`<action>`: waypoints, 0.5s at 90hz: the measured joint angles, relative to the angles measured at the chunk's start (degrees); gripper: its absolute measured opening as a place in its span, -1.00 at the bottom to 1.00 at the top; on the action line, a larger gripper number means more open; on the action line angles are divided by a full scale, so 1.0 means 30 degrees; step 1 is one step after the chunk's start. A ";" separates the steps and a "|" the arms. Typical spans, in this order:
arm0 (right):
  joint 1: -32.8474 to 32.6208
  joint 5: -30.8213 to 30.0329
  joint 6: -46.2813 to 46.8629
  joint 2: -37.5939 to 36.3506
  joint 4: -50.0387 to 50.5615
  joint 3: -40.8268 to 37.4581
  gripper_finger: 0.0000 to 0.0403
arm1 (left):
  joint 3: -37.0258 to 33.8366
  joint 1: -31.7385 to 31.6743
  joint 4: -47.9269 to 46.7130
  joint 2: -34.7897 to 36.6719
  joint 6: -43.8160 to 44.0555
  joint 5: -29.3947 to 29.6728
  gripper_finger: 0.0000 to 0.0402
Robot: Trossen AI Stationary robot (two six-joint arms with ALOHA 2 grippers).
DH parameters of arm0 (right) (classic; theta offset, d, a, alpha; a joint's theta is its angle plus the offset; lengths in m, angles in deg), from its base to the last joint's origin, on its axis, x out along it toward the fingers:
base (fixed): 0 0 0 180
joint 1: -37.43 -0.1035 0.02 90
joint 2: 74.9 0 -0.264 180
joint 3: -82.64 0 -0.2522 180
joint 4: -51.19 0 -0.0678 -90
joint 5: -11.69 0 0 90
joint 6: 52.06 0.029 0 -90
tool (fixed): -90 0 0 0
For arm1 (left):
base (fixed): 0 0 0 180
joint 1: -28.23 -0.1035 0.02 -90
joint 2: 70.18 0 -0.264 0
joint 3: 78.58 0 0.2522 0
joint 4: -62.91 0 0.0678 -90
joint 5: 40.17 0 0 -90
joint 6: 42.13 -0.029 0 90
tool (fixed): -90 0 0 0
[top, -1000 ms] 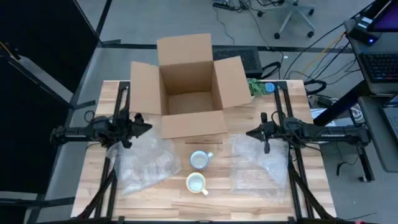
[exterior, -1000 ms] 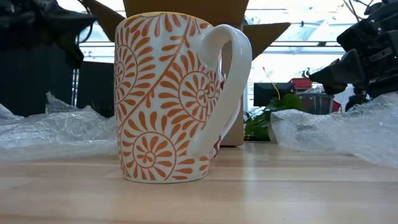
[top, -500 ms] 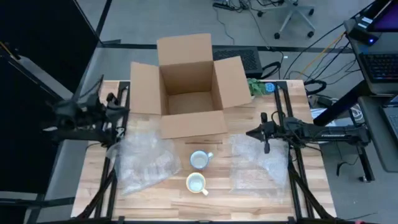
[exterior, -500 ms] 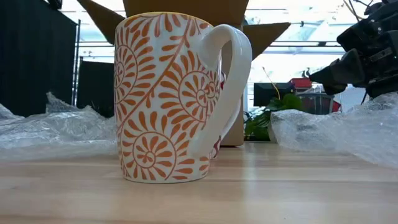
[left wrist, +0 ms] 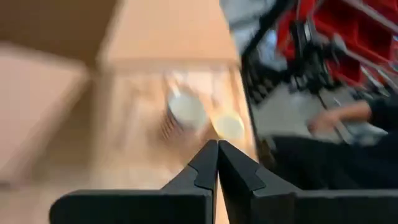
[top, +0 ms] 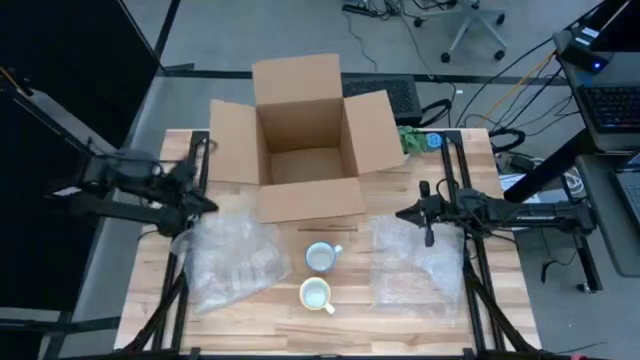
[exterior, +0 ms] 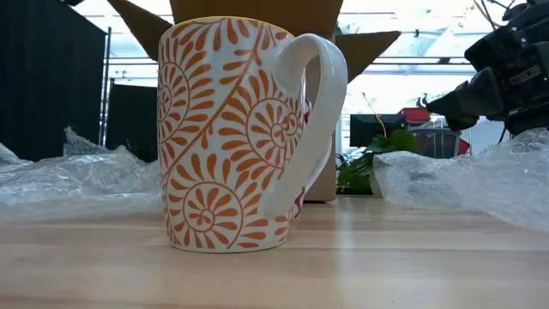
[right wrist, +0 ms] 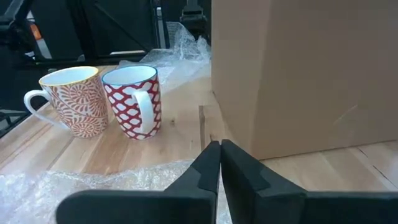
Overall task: Wrap mug
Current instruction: Wrap the yellow mug with bubble wrap
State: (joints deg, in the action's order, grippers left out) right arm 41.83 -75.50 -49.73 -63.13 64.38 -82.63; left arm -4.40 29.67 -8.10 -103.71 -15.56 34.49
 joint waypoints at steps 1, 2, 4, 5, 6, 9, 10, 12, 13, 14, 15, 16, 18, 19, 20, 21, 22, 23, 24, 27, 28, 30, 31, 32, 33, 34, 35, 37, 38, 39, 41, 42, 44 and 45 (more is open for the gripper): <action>0.0000 -0.0004 0.0000 0.0000 0.0000 0.0000 -1.00 | 0.0000 0.0078 -0.0087 -0.0069 0.0178 -0.0048 -1.00; 0.0000 -0.0007 0.0000 0.0000 0.0000 0.0000 -1.00 | 0.0000 0.0171 -0.0158 -0.0142 0.0357 -0.0096 -1.00; 0.0000 -0.0007 0.0000 0.0000 0.0000 0.0000 -1.00 | 0.0000 0.0368 -0.0255 -0.0291 0.0685 -0.0204 -1.00; 0.0000 -0.0007 0.0000 0.0000 0.0000 0.0000 -1.00 | 0.0003 0.0483 -0.0280 -0.0366 0.0868 -0.0247 -1.00; 0.0000 -0.0007 0.0000 0.0000 0.0000 0.0000 -1.00 | 0.0007 0.0604 -0.0297 -0.0441 0.1054 -0.0284 -1.00; 0.0000 -0.0006 0.0000 -0.0005 0.0000 0.0000 -1.00 | 0.0007 0.0995 -0.0289 -0.0666 0.1528 -0.0361 -1.00; 0.0000 -0.0005 0.0000 -0.0005 0.0000 0.0000 -1.00 | 0.0007 0.1128 -0.0277 -0.0744 0.1672 -0.0372 -1.00; 0.0000 -0.0004 0.0000 -0.0004 0.0000 0.0000 -1.00 | 0.0007 0.1413 -0.0257 -0.0907 0.1977 -0.0378 -1.00; 0.0000 -0.0007 0.0000 -0.0005 0.0000 0.0000 -1.00 | 0.0007 0.1582 -0.0257 -0.0994 0.2078 -0.0378 -1.00; 0.0000 -0.0007 0.0000 -0.0001 0.0000 0.0000 -1.00 | 0.0007 0.1739 -0.0257 -0.1084 0.2206 -0.0378 -1.00; 0.0000 -0.0007 0.0000 0.0000 0.0000 0.0000 -1.00 | 0.0007 0.1884 -0.0257 -0.1177 0.2360 -0.0378 -1.00; 0.0000 -0.0007 0.0000 0.0000 0.0000 0.0000 -1.00 | 0.0007 0.2044 -0.0266 -0.1270 0.2454 -0.0376 -1.00; 0.0000 -0.0007 0.0000 0.0000 0.0000 0.0000 -1.00 | 0.0007 0.2358 -0.0272 -0.1460 0.2617 -0.0354 -1.00; 0.0000 -0.0007 0.0000 0.0000 0.0000 0.0000 -1.00 | 0.0007 0.2517 -0.0268 -0.1555 0.2724 -0.0316 -1.00; 0.0000 -0.0002 0.0000 -0.0005 0.0000 0.0000 -1.00 | 0.0007 0.2674 -0.0264 -0.1649 0.2829 -0.0264 -1.00; 0.0000 -0.0001 0.0000 -0.0007 0.0000 0.0000 -1.00 | 0.0007 0.2825 -0.0264 -0.1745 0.2913 -0.0189 -1.00; 0.0000 -0.0004 0.0000 -0.0007 0.0000 0.0000 -1.00 | 0.0007 0.2979 -0.0264 -0.1849 0.2972 -0.0098 -1.00; 0.0000 -0.0006 -0.0002 -0.0007 0.0000 0.0000 -1.00 | 0.0007 0.3137 -0.0264 -0.1957 0.3018 0.0000 -1.00; 0.0000 -0.0007 -0.0003 -0.0007 0.0000 0.0000 -1.00 | 0.0007 0.3306 -0.0264 -0.2074 0.3052 0.0102 -1.00; 0.0000 -0.0004 -0.0003 0.0000 0.0000 0.0000 -1.00 | 0.0007 0.3777 -0.0259 -0.2473 0.3169 0.0372 -1.00; 0.0000 -0.0006 -0.0001 0.0000 0.0003 0.0000 -1.00 | 0.0010 0.3937 -0.0258 -0.2611 0.3209 0.0490 -1.00; 0.0000 -0.0007 0.0000 0.0000 0.0000 0.0000 -1.00 | 0.0019 0.4256 -0.0258 -0.2900 0.3335 0.0705 -1.00; 0.0000 -0.0007 0.0000 0.0000 0.0000 0.0000 -1.00 | 0.0022 0.4412 -0.0257 -0.3049 0.3412 0.0802 -1.00; 0.0000 -0.0007 0.0000 0.0000 0.0000 0.0000 -1.00 | 0.0022 0.4560 -0.0257 -0.3195 0.3465 0.0902 -1.00; 0.0000 -0.0007 0.0000 0.0000 0.0000 0.0000 -1.00 | 0.0022 0.4724 -0.0257 -0.3349 0.3514 0.1026 -1.00; 0.0000 -0.0007 0.0000 -0.0004 0.0000 0.0000 -1.00 | 0.0022 0.4894 -0.0257 -0.3506 0.3547 0.1142 -1.00; 0.0000 -0.0007 0.0000 -0.0006 0.0000 0.0000 -1.00 | 0.0022 0.5073 -0.0257 -0.3666 0.3556 0.1244 -1.00; 0.0000 -0.0007 0.0000 -0.0002 0.0000 0.0000 -1.00 | 0.0022 0.5409 -0.0257 -0.4000 0.3596 0.1419 -1.00; 0.0000 -0.0007 0.0000 0.0000 0.0000 0.0000 -1.00 | 0.0022 0.5584 -0.0257 -0.4178 0.3644 0.1515 -1.00; 0.0000 -0.0007 0.0000 0.0000 0.0000 0.0000 -1.00 | 0.0022 0.5760 -0.0257 -0.4349 0.3709 0.1621 -1.00; 0.0000 -0.0007 0.0000 0.0000 0.0000 0.0000 -1.00 | 0.0022 0.6122 -0.0260 -0.4670 0.3908 0.1834 -1.00; 0.0000 -0.0007 0.0000 0.0000 0.0000 0.0000 -1.00 | 0.0022 0.6292 -0.0262 -0.4819 0.3998 0.1952 -1.00; 0.0000 -0.0007 0.0000 -0.0007 0.0000 0.0000 -1.00 | 0.0022 0.6632 -0.0264 -0.5122 0.4191 0.2197 -1.00; 0.0000 -0.0007 0.0000 -0.0007 0.0000 0.0000 -1.00 | 0.0022 0.6818 -0.0264 -0.5274 0.4328 0.2324 -1.00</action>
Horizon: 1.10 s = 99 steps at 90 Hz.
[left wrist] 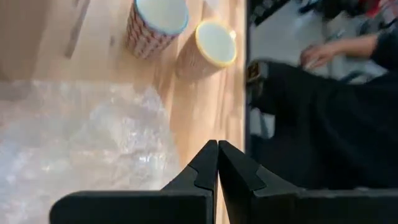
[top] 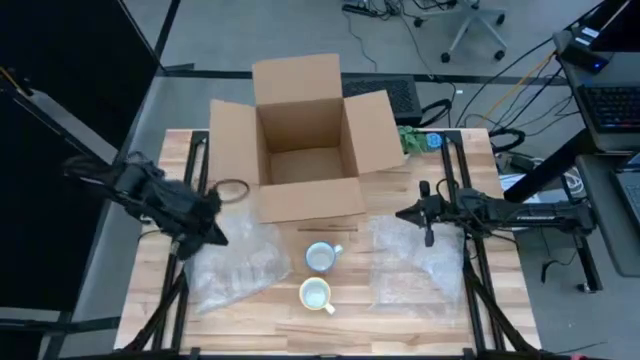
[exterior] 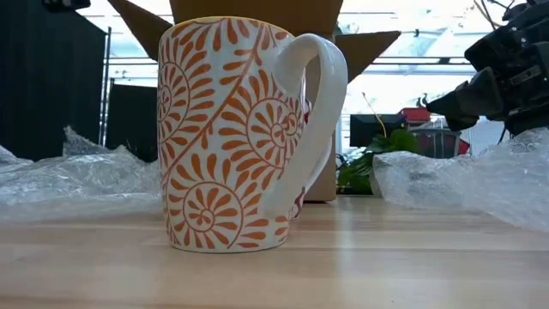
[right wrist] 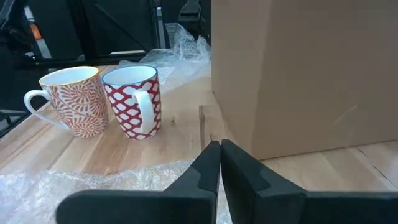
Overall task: Wrap mug
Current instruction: Wrap the yellow mug with bubble wrap
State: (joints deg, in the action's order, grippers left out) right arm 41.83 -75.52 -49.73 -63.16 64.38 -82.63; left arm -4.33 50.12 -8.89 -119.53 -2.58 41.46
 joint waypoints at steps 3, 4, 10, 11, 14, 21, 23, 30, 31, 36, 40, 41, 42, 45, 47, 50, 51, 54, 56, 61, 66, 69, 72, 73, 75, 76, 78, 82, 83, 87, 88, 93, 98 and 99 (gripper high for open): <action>0.0000 0.0002 0.0000 0.0005 0.0000 0.0000 -1.00 | 0.0000 0.0552 0.0000 -0.0472 0.0384 0.0382 -1.00; 0.0000 0.0003 -0.0001 0.0004 0.0000 0.0000 -1.00 | 0.0000 0.0745 0.0000 -0.0631 0.0562 0.0502 -1.00; 0.0000 0.0000 0.0000 0.0000 0.0000 0.0000 -1.00 | 0.0000 0.1870 -0.0021 -0.1512 0.1353 0.1263 -1.00; 0.0000 0.0000 0.0000 0.0000 0.0000 0.0000 -1.00 | 0.0000 0.2072 -0.0034 -0.1654 0.1514 0.1411 -1.00; 0.0000 0.0000 -0.0004 0.0007 0.0000 0.0000 -1.00 | 0.0000 0.2629 -0.0090 -0.2087 0.1917 0.1863 -1.00; 0.0000 0.0000 -0.0001 0.0004 0.0000 0.0000 -1.00 | 0.0000 0.3723 -0.0641 -0.3021 0.2974 0.2938 -1.00; 0.0000 0.0000 0.0000 0.0007 0.0000 0.0000 -1.00 | 0.0000 0.3983 -0.0865 -0.3276 0.3258 0.3229 -1.00; 0.0000 0.0000 -0.0002 0.0004 0.0000 0.0000 -1.00 | 0.0000 0.4531 -0.1333 -0.4177 0.4152 0.4098 -1.00; 0.0000 0.0000 -0.0003 0.0006 0.0000 0.0000 -1.00 | 0.0000 0.4570 -0.1385 -0.4304 0.4235 0.4211 -1.00; 0.0000 0.0000 -0.0001 0.0007 0.0000 0.0000 -1.00 | 0.0000 0.4638 -0.1550 -0.4938 0.4633 0.4514 -1.00; 0.0000 0.0000 0.0000 0.0007 0.0000 0.0000 -1.00 | 0.0000 0.4631 -0.1504 -0.5421 0.4722 0.4601 -1.00; 0.0000 0.0000 0.0000 0.0007 0.0000 0.0000 -1.00 | 0.0000 0.4627 -0.1494 -0.5538 0.4722 0.4612 -1.00; 0.0000 0.0000 0.0000 0.0007 0.0000 0.0000 -1.00 | 0.0000 0.4626 -0.1489 -0.5645 0.4722 0.4622 -1.00; 0.0000 0.0000 -0.0001 0.0007 0.0000 0.0000 -1.00 | 0.0000 0.4626 -0.1506 -0.5985 0.4715 0.4739 -1.00; 0.0000 0.0000 0.0000 0.0007 0.0000 0.0000 -1.00 | 0.0000 0.4626 -0.1559 -0.6197 0.4715 0.4911 -1.00; 0.0000 0.0000 0.0000 0.0007 0.0000 0.0000 -1.00 | 0.0000 0.4626 -0.1757 -0.6468 0.4701 0.5380 -1.00; 0.0000 0.0000 0.0000 0.0007 0.0000 0.0000 -1.00 | 0.0000 0.4620 -0.1877 -0.6551 0.4679 0.5568 -1.00; 0.0000 0.0000 -0.0004 0.0007 0.0000 0.0000 -1.00 | 0.0000 0.4594 -0.2361 -0.6792 0.4632 0.6183 -1.00; 0.0000 0.0000 -0.0005 0.0007 0.0000 0.0000 -1.00 | 0.0000 0.4585 -0.2745 -0.6937 0.4633 0.6625 -1.00; 0.0000 0.0001 -0.0007 0.0007 0.0000 0.0000 -1.00 | 0.0000 0.4568 -0.3642 -0.7152 0.4702 0.7509 -1.00; 0.0000 0.0000 0.0000 0.0007 0.0000 0.0000 -1.00 | 0.0000 0.4549 -0.4481 -0.7175 0.5014 0.7976 -0.98; 0.0000 0.0000 -0.0001 0.0007 0.0000 0.0000 -1.00 | 0.0000 0.4457 -0.4943 -0.7077 0.5213 0.8171 -0.96; 0.0000 0.0000 0.0000 0.0007 0.0000 0.0000 -1.00 | 0.0000 0.4319 -0.5189 -0.6973 0.5301 0.8296 -0.92; 0.0000 0.0001 -0.0001 0.0007 0.0000 0.0000 -1.00 | 0.0000 0.4256 -0.5230 -0.6936 0.5337 0.8337 -0.91; 0.0000 0.0006 -0.0001 0.0007 0.0000 0.0000 -1.00 | 0.0000 0.4111 -0.5301 -0.6852 0.5375 0.8407 -0.88; 0.0000 0.0005 -0.0002 0.0007 0.0000 0.0000 -1.00 | 0.0000 0.4041 -0.5351 -0.6811 0.5403 0.8441 -0.87; 0.0000 0.0000 -0.0004 0.0007 0.0000 0.0000 -1.00 | 0.0000 0.3909 -0.5475 -0.6731 0.5510 0.8507 -0.84; 0.0000 0.0000 0.0000 0.0007 0.0000 0.0000 -1.00 | -0.0097 0.3620 -0.5587 -0.6537 0.5688 0.8555 -0.76; 0.0000 0.0000 0.0000 0.0007 0.0000 0.0000 -1.00 | -0.0126 0.3548 -0.5609 -0.6482 0.5701 0.8555 -0.74; 0.0000 0.0000 -0.0006 0.0007 0.0000 0.0000 -1.00 | -0.0282 0.3174 -0.5652 -0.6268 0.5695 0.8557 -0.66; 0.0000 0.0000 -0.0002 0.0007 0.0000 0.0000 -1.00 | -0.0326 0.3073 -0.5666 -0.6215 0.5686 0.8561 -0.64; 0.0000 0.0003 -0.0003 0.0007 0.0001 0.0000 -1.00 | -0.0648 0.2463 -0.5857 -0.5950 0.5604 0.8547 -0.52; 0.0000 0.0000 0.0000 0.0007 0.0000 0.0000 -1.00 | -0.1049 0.1737 -0.6147 -0.5773 0.5460 0.8548 -0.41; 0.0000 0.0000 0.0000 0.0007 0.0000 0.0000 -1.00 | -0.1127 0.1563 -0.6176 -0.5763 0.5353 0.8553 -0.39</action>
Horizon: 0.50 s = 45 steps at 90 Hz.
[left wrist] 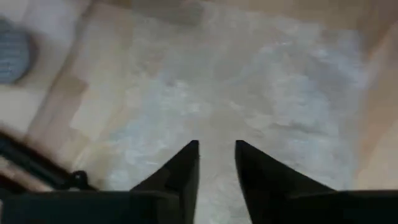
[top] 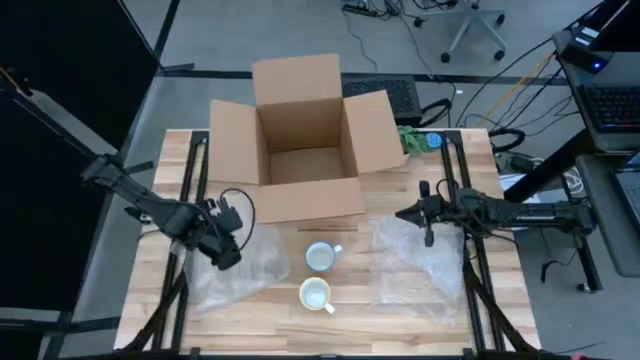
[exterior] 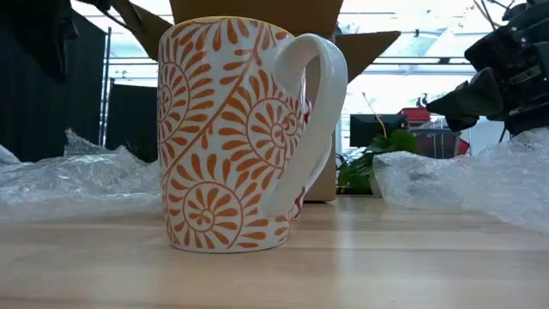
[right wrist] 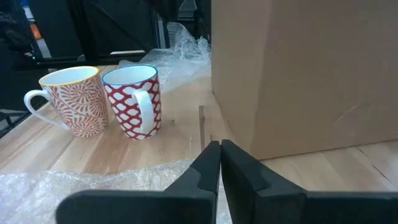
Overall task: Wrap mug
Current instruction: Wrap the yellow mug with bubble wrap
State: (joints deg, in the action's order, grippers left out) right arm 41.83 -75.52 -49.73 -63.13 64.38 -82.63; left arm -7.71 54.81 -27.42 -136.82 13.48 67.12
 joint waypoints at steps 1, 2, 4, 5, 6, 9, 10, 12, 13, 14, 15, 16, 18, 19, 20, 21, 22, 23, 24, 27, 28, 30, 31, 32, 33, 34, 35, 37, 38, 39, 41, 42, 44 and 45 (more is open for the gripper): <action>0.0000 0.0000 0.0000 0.0000 0.0000 0.0000 -1.00 | -0.0063 -0.0158 -0.0029 0.0006 -0.0173 -0.0002 -0.37; 0.0000 0.0000 0.0000 0.0000 0.0000 0.0000 -1.00 | -0.0121 -0.0310 -0.0052 0.0010 -0.0383 -0.0004 -0.35; 0.0000 0.0000 -0.0003 0.0000 0.0000 0.0000 -1.00 | -0.0240 -0.0625 -0.0029 0.0010 -0.0907 0.0009 -0.32; 0.0000 0.0000 -0.0001 0.0000 0.0000 0.0000 -1.00 | -0.0296 -0.0783 -0.0004 0.0010 -0.1187 0.0009 -0.30; 0.0000 0.0003 0.0000 0.0000 0.0000 0.0000 -1.00 | -0.0355 -0.0929 0.0011 0.0010 -0.1473 0.0005 -0.29; 0.0000 0.0007 -0.0006 -0.0002 0.0000 0.0000 -1.00 | -0.0574 -0.1423 0.0063 0.0010 -0.2299 0.0002 -0.25; 0.0000 0.0007 -0.0001 -0.0006 0.0000 0.0000 -1.00 | -0.0652 -0.1578 0.0071 0.0010 -0.2556 -0.0006 -0.24; 0.0000 0.0006 -0.0001 0.0000 0.0000 0.0000 -1.00 | -0.0822 -0.1885 0.0070 0.0003 -0.3024 -0.0015 -0.22; 0.0000 0.0002 -0.0005 0.0000 0.0000 0.0000 -1.00 | -0.0928 -0.2069 0.0085 0.0003 -0.3278 -0.0020 -0.21; 0.0000 0.0000 -0.0005 0.0000 0.0000 0.0000 -1.00 | -0.1031 -0.2251 0.0106 0.0003 -0.3513 -0.0050 -0.20; 0.0000 0.0000 0.0000 0.0000 0.0000 0.0000 -1.00 | -0.1132 -0.2437 0.0133 0.0004 -0.3741 -0.0082 -0.19; 0.0000 0.0005 0.0000 0.0000 0.0000 0.0000 -1.00 | -0.1233 -0.2633 0.0169 0.0009 -0.3960 -0.0119 -0.19; 0.0000 0.0001 -0.0003 0.0000 0.0000 0.0000 -1.00 | -0.1425 -0.3017 0.0292 0.0010 -0.4416 -0.0309 -0.18; 0.0000 0.0002 -0.0004 0.0000 0.0000 0.0000 -1.00 | -0.1521 -0.3237 0.0387 0.0010 -0.4632 -0.0447 -0.17; 0.0000 0.0004 -0.0004 -0.0001 0.0000 0.0000 -1.00 | -0.1615 -0.3440 0.0490 0.0010 -0.4843 -0.0616 -0.17; 0.0000 0.0007 -0.0007 -0.0003 0.0000 0.0000 -1.00 | -0.1707 -0.3624 0.0600 0.0010 -0.5049 -0.0818 -0.17; 0.0000 0.0007 -0.0004 -0.0005 0.0000 0.0000 -1.00 | -0.1793 -0.3821 0.0729 0.0007 -0.5265 -0.1026 -0.17; -0.0001 0.0007 -0.0001 -0.0006 0.0000 0.0000 -1.00 | -0.1878 -0.4015 0.0865 0.0003 -0.5483 -0.1225 -0.16; -0.0006 0.0007 -0.0006 -0.0001 0.0000 0.0000 -1.00 | -0.1965 -0.4185 0.1010 0.0003 -0.5701 -0.1385 -0.16; 0.0000 0.0003 -0.0001 -0.0001 0.0000 0.0000 -1.00 | -0.2221 -0.4677 0.1461 0.0003 -0.6287 -0.1734 -0.16; 0.0000 0.0002 0.0000 0.0000 0.0000 0.0000 -1.00 | -0.2302 -0.4826 0.1596 0.0003 -0.6466 -0.1851 -0.16; 0.0000 0.0007 0.0000 0.0000 0.0000 0.0000 -1.00 | -0.2452 -0.5121 0.1847 0.0003 -0.6792 -0.2028 -0.16; 0.0000 0.0007 0.0000 0.0000 0.0000 0.0000 -1.00 | -0.2515 -0.5253 0.1953 0.0003 -0.6955 -0.2079 -0.16; 0.0000 0.0007 0.0000 0.0000 0.0000 0.0000 -1.00 | -0.2568 -0.5384 0.2018 0.0003 -0.7130 -0.2093 -0.16; 0.0000 0.0004 0.0000 0.0000 0.0000 0.0000 -1.00 | -0.2612 -0.5504 0.2065 0.0003 -0.7295 -0.2097 -0.16; 0.0000 0.0001 0.0000 -0.0001 0.0000 0.0000 -1.00 | -0.2652 -0.5621 0.2104 0.0003 -0.7463 -0.2097 -0.16; 0.0000 0.0005 0.0000 -0.0005 0.0000 0.0000 -1.00 | -0.2688 -0.5743 0.2135 0.0003 -0.7651 -0.2097 -0.16; 0.0000 0.0007 0.0000 0.0000 0.0000 0.0000 -1.00 | -0.2744 -0.5971 0.2154 0.0003 -0.8001 -0.2063 -0.16; 0.0000 0.0005 0.0000 -0.0002 0.0000 0.0000 -1.00 | -0.2768 -0.6070 0.2150 0.0003 -0.8149 -0.2005 -0.16; 0.0000 0.0004 -0.0002 -0.0004 0.0000 0.0000 -1.00 | -0.2791 -0.6164 0.2154 0.0003 -0.8287 -0.1945 -0.16; 0.0000 0.0004 -0.0005 -0.0004 0.0000 0.0000 -1.00 | -0.2832 -0.6334 0.2213 0.0003 -0.8550 -0.1813 -0.16; 0.0000 0.0005 -0.0003 -0.0003 0.0000 0.0000 -1.00 | -0.2858 -0.6420 0.2258 0.0001 -0.8709 -0.1754 -0.16; 0.0000 0.0004 -0.0003 -0.0003 0.0000 0.0000 -1.00 | -0.2897 -0.6589 0.2384 -0.0031 -0.8992 -0.1711 -0.16; 0.0000 0.0000 -0.0007 -0.0007 0.0000 0.0000 -1.00 | -0.2916 -0.6673 0.2464 -0.0054 -0.9146 -0.1697 -0.16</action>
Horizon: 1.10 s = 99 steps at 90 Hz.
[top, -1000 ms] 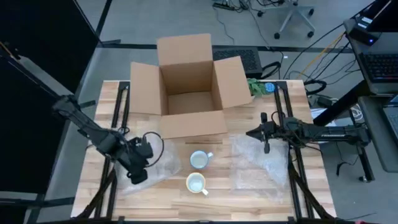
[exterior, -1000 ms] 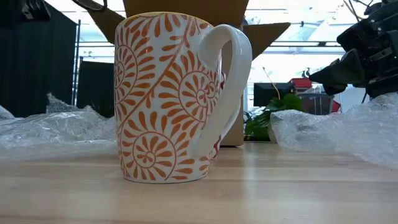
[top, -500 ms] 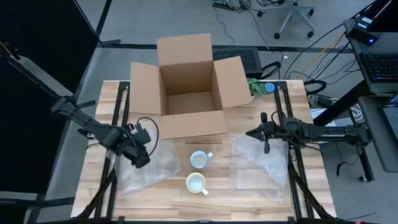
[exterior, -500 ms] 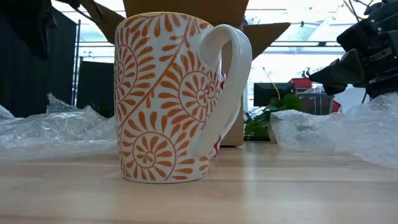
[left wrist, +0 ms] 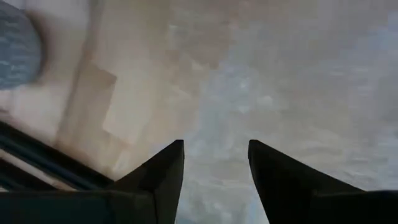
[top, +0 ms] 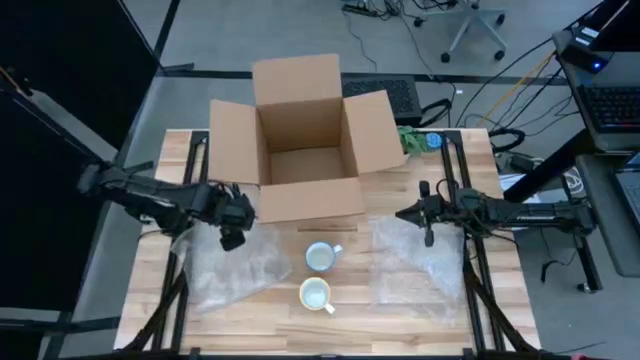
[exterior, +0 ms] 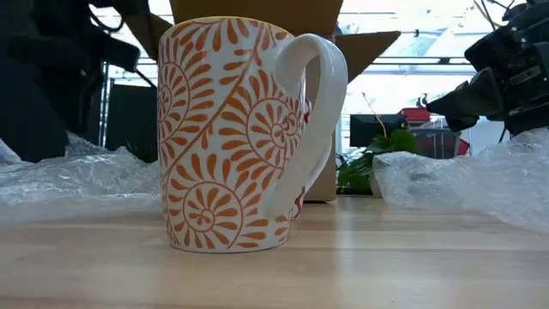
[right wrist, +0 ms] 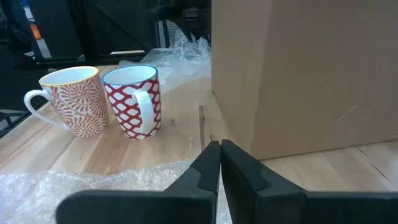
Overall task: Wrap mug
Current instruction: Wrap the yellow mug with bubble wrap
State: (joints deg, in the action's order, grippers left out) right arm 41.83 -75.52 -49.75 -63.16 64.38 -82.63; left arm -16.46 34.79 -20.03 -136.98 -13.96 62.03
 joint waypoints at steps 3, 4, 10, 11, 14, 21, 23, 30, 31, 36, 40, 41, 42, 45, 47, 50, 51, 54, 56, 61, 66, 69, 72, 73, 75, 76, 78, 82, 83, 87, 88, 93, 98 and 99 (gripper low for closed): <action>0.0000 0.0006 0.0001 0.0006 0.0000 0.0000 -1.00 | -0.0067 -0.0212 0.0230 -0.0068 -0.0550 0.0023 -0.16; 0.0000 0.0007 0.0000 0.0007 0.0000 0.0000 -1.00 | -0.0096 -0.0272 0.0310 -0.0081 -0.0734 0.0023 -0.16; 0.0000 0.0007 0.0005 0.0002 0.0000 0.0000 -1.00 | -0.0364 -0.0540 0.0964 -0.0213 -0.1764 0.0014 -0.16; 0.0000 0.0007 0.0001 0.0007 0.0000 0.0000 -1.00 | -0.0417 -0.0555 0.1107 -0.0244 -0.1940 0.0009 -0.16; 0.0000 0.0000 0.0005 0.0007 0.0005 0.0000 -1.00 | -0.0586 -0.0659 0.1519 -0.0360 -0.2462 -0.0051 -0.16; 0.0000 0.0007 0.0000 0.0001 0.0007 0.0000 -1.00 | -0.1071 -0.0819 0.2086 -0.0731 -0.3767 -0.0208 -0.16; 0.0000 0.0005 0.0002 0.0005 0.0000 0.0000 -1.00 | -0.1204 -0.0849 0.2100 -0.0892 -0.4030 -0.0218 -0.16; 0.0000 0.0004 0.0004 0.0007 0.0001 0.0000 -1.00 | -0.1555 -0.0952 0.2416 -0.1423 -0.4732 -0.0240 -0.16; 0.0000 0.0005 0.0005 0.0007 0.0004 0.0000 -1.00 | -0.1597 -0.0952 0.2500 -0.1488 -0.4824 -0.0245 -0.16; 0.0000 0.0007 0.0003 0.0000 0.0000 0.0000 -1.00 | -0.1792 -0.0952 0.2783 -0.1794 -0.5227 -0.0280 -0.16; 0.0000 0.0002 0.0002 0.0007 0.0000 0.0000 -1.00 | -0.1882 -0.0952 0.2823 -0.2052 -0.5364 -0.0298 -0.16; 0.0000 0.0006 0.0006 0.0007 0.0000 0.0000 -1.00 | -0.1887 -0.0952 0.2821 -0.2125 -0.5364 -0.0298 -0.16; 0.0000 0.0007 0.0004 0.0007 0.0003 0.0000 -1.00 | -0.1888 -0.0952 0.2828 -0.2196 -0.5364 -0.0298 -0.16; 0.0000 0.0007 0.0000 0.0005 0.0000 0.0000 -1.00 | -0.1888 -0.0952 0.2884 -0.2389 -0.5360 -0.0313 -0.17; 0.0000 0.0007 0.0005 0.0000 0.0000 0.0000 -1.00 | -0.1888 -0.0952 0.2920 -0.2495 -0.5356 -0.0343 -0.19; 0.0000 0.0007 0.0006 0.0000 0.0000 0.0000 -1.00 | -0.1888 -0.0940 0.2916 -0.2600 -0.5310 -0.0376 -0.23; 0.0000 0.0007 0.0007 0.0002 0.0000 0.0000 -1.00 | -0.1888 -0.0938 0.2913 -0.2629 -0.5260 -0.0407 -0.26; -0.0006 0.0006 0.0000 0.0007 0.0001 0.0000 -1.00 | -0.1888 -0.0937 0.2911 -0.2687 -0.5135 -0.0625 -0.34; 0.0000 0.0000 0.0004 0.0007 0.0004 0.0000 -1.00 | -0.1888 -0.0937 0.2911 -0.2705 -0.5057 -0.0800 -0.42; 0.0000 0.0005 0.0007 0.0000 0.0000 0.0000 -1.00 | -0.1888 -0.0937 0.2911 -0.2741 -0.5001 -0.1325 -0.64; -0.0007 0.0007 0.0000 0.0007 0.0000 0.0000 -1.00 | -0.1888 -0.0930 0.2890 -0.2741 -0.4815 -0.1637 -0.88; 0.0000 0.0004 0.0003 0.0007 0.0000 0.0000 -1.00 | -0.1882 -0.0930 0.2838 -0.2728 -0.4480 -0.1644 -0.93; 0.0000 0.0005 0.0002 0.0000 0.0000 0.0000 -1.00 | -0.1838 -0.0913 0.2616 -0.2697 -0.4155 -0.1646 -0.94; 0.0000 0.0006 0.0003 0.0000 0.0000 0.0000 -1.00 | -0.1801 -0.0900 0.2487 -0.2680 -0.4053 -0.1646 -0.95; 0.0000 0.0006 0.0005 0.0000 0.0000 0.0000 -1.00 | -0.1678 -0.0853 0.2153 -0.2632 -0.3881 -0.1646 -0.96; 0.0000 0.0007 0.0005 0.0001 0.0000 0.0000 -1.00 | -0.1603 -0.0820 0.1989 -0.2606 -0.3784 -0.1644 -0.96; -0.0005 0.0007 0.0007 0.0001 0.0000 0.0000 -1.00 | -0.1423 -0.0736 0.1690 -0.2557 -0.3578 -0.1638 -0.97; 0.0000 0.0000 0.0002 0.0000 0.0000 0.0000 -1.00 | -0.0918 -0.0521 0.1159 -0.2454 -0.3272 -0.1638 -0.99; 0.0000 0.0000 0.0006 0.0000 0.0000 0.0000 -1.00 | -0.0777 -0.0445 0.1052 -0.2426 -0.3161 -0.1638 -0.99; 0.0000 0.0007 0.0004 0.0007 0.0007 0.0000 -1.00 | -0.0168 -0.0143 0.0543 -0.2296 -0.2864 -0.1646 -0.99; 0.0000 0.0007 0.0000 0.0007 0.0007 0.0000 -1.00 | -0.0013 -0.0066 0.0374 -0.2253 -0.2758 -0.1641 -0.99; 0.0000 0.0007 0.0000 0.0000 0.0000 0.0000 -1.00 | 0.0908 0.0364 -0.0380 -0.2075 -0.2444 -0.1638 -1.00; 0.0000 0.0000 0.0005 0.0007 0.0007 0.0000 -1.00 | 0.1896 0.0837 -0.0828 -0.1885 -0.2052 -0.1637 -1.00; 0.0000 0.0000 0.0001 0.0007 0.0007 0.0000 -1.00 | 0.2090 0.0929 -0.0944 -0.1832 -0.1993 -0.1633 -1.00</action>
State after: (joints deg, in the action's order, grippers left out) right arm 41.83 -75.52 -49.75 -63.13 64.40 -82.63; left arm -10.19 37.58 -22.86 -142.47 -19.94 57.13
